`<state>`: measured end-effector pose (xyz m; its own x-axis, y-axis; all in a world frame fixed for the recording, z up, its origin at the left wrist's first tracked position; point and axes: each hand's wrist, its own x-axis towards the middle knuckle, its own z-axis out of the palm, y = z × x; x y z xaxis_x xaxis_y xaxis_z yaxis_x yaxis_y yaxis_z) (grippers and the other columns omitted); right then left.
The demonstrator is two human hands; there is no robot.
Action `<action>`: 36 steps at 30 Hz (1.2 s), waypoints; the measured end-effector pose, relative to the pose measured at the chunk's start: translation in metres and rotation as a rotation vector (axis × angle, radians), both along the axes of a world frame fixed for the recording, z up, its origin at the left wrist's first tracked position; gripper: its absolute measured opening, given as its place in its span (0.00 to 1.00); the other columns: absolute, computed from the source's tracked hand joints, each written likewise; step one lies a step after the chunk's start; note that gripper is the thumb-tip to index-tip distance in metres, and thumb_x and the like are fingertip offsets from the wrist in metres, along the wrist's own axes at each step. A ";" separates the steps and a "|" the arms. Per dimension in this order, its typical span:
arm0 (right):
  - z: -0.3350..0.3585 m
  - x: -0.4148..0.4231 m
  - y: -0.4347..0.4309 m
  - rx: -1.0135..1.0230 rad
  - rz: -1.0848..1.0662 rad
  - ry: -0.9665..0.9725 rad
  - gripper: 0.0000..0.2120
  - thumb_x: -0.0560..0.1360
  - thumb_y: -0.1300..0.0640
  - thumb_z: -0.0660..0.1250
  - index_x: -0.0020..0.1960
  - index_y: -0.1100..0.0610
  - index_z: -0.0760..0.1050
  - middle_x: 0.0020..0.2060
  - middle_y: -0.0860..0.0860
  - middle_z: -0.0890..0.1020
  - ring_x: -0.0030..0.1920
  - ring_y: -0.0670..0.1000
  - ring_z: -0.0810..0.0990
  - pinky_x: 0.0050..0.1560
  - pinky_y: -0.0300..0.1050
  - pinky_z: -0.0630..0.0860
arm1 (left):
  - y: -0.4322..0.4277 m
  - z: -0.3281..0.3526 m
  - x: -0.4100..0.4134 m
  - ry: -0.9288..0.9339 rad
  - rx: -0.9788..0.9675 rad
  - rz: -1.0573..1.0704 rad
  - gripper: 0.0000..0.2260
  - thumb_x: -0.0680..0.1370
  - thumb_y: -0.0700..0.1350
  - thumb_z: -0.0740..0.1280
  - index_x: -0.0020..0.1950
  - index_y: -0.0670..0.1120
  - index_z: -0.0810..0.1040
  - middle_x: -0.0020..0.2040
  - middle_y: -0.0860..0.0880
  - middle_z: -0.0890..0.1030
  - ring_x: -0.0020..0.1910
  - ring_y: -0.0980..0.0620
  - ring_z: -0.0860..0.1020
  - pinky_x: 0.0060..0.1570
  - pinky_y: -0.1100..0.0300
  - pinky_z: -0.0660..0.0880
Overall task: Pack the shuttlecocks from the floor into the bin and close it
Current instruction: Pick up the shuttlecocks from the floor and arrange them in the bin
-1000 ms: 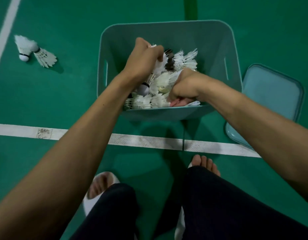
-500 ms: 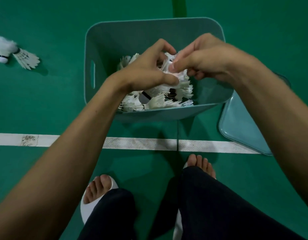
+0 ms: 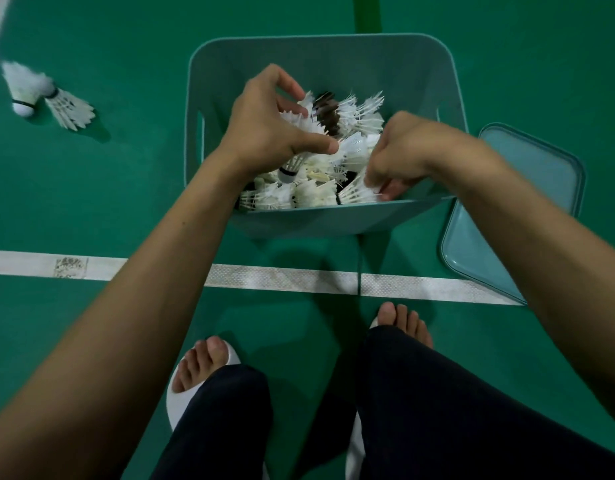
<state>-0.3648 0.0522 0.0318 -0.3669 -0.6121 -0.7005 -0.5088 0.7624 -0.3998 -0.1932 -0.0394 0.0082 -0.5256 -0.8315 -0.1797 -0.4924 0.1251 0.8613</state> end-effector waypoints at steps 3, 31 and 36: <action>-0.015 0.010 -0.010 -0.008 -0.085 -0.086 0.14 0.76 0.70 0.72 0.59 0.73 0.76 0.31 0.63 0.85 0.27 0.54 0.85 0.37 0.50 0.85 | 0.002 -0.005 0.000 0.033 -0.038 0.052 0.36 0.58 0.56 0.85 0.59 0.45 0.75 0.50 0.56 0.78 0.50 0.60 0.76 0.46 0.63 0.73; 0.019 -0.027 0.009 -0.370 -0.022 0.286 0.05 0.68 0.62 0.76 0.44 0.60 0.85 0.35 0.57 0.85 0.30 0.49 0.82 0.41 0.50 0.83 | 0.031 -0.011 -0.038 0.030 -0.253 -0.260 0.29 0.64 0.58 0.81 0.58 0.47 0.77 0.49 0.53 0.82 0.48 0.54 0.80 0.48 0.60 0.78; 0.005 -0.024 0.014 -0.166 0.025 0.330 0.05 0.74 0.65 0.72 0.50 0.61 0.82 0.39 0.57 0.85 0.30 0.49 0.86 0.31 0.39 0.79 | 0.011 -0.019 -0.032 -0.350 -0.285 -0.424 0.15 0.64 0.51 0.83 0.45 0.51 0.82 0.43 0.54 0.82 0.42 0.55 0.80 0.42 0.56 0.78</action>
<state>-0.3884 0.0667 0.0369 -0.5398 -0.7190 -0.4378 -0.6486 0.6867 -0.3283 -0.2250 -0.0282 -0.0110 -0.7710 -0.6037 -0.2027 -0.5966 0.5735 0.5614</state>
